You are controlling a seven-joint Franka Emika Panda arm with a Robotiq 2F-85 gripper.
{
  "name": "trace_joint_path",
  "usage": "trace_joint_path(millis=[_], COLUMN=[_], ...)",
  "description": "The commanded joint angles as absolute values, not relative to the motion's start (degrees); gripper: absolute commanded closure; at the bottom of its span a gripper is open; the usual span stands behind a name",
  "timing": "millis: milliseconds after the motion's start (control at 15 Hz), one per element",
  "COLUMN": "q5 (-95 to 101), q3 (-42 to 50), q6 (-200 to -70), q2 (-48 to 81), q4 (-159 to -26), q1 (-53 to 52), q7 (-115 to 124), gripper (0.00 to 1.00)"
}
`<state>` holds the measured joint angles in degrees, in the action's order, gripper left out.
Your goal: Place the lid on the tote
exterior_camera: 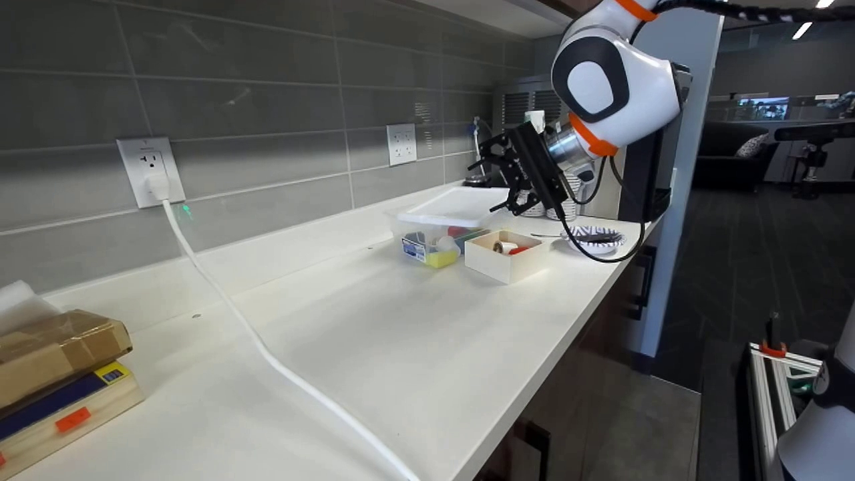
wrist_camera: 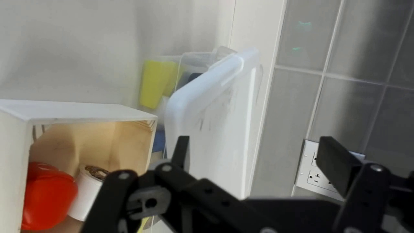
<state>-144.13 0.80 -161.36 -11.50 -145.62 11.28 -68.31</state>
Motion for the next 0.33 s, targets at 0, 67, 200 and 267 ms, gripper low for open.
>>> trace_joint_path(millis=[0,67,200,267], q5=[-144.1,-144.1,-144.1,-144.1], q3=[-2.4,-3.0,-4.1,-4.8], q6=[-164.4,-164.7,-165.1,-165.7], q2=[-14.8,-15.1,-15.3,-15.3], q4=[-146.2,-146.1,-146.0,-145.8], q1=[13.2,13.6,13.9,14.5], q7=[-68.1,-68.1,-68.1,-68.4], gripper=[0.00,0.00,0.00,0.00])
